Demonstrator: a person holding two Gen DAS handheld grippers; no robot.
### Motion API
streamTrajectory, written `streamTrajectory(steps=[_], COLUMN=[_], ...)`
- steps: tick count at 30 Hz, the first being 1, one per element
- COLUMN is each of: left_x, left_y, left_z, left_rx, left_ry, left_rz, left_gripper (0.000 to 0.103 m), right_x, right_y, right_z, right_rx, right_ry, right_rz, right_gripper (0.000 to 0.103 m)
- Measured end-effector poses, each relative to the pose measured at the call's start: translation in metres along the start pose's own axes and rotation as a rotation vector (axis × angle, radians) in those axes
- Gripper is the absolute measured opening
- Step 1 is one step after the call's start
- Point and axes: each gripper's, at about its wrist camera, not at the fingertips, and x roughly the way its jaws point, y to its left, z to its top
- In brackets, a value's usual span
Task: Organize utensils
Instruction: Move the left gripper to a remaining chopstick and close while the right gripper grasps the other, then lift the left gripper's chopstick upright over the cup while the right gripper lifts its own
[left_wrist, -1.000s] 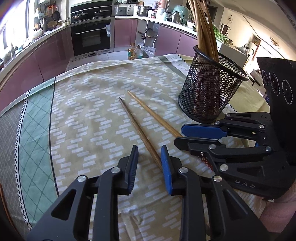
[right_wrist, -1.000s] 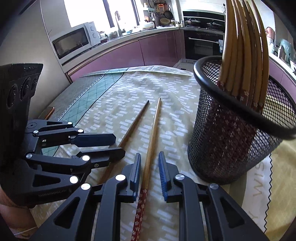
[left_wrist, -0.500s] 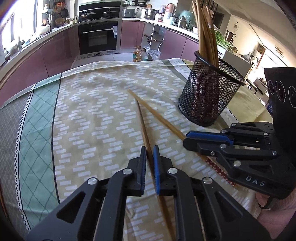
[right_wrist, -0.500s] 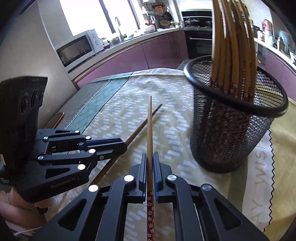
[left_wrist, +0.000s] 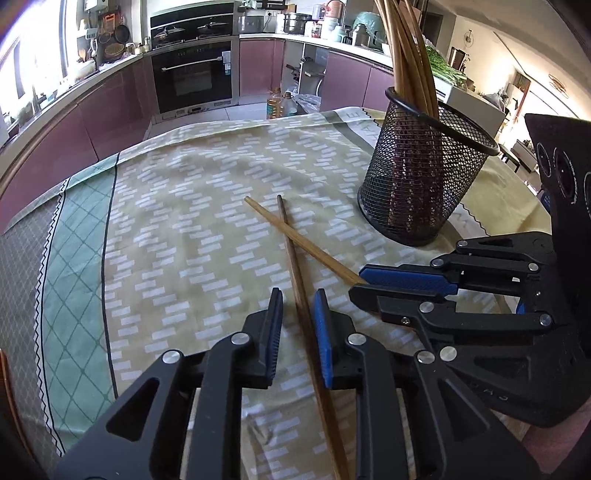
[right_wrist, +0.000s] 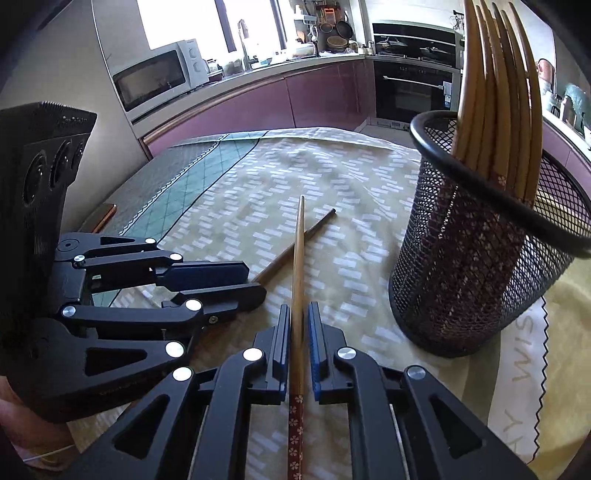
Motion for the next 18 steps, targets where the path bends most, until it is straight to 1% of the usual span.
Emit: streamTrajectory(steps=[2,5,8,18], left_x=[0.001,0.002,0.001,-0.016], left_y=[-0.001,-0.002,-0.002,0.002], left_z=[0.001,0.003,0.003,0.0], left_rx=[0.006,0.005,-0.004,-0.032], left_ry=[-0.002,-0.003,-0.009,-0.051], left_rz=[0.012,0.011,0.014,-0.019], left_gripper=[0.016,0.01,0.009,0.008], right_x=[0.001,0.001,-0.004,-0.031], right_y=[-0.001,-0.005,-0.009,-0.014], right_z=[0.002,0.001,-0.001,-0.005], right_rx=[0.007,0.021,0.034,0.048], right_ry=[-0.002,-0.005,-0.015,-0.071], right_rz=[0.006,0.012,0.016,0.059], right_gripper=[0.007,0.006,0.006,0.006])
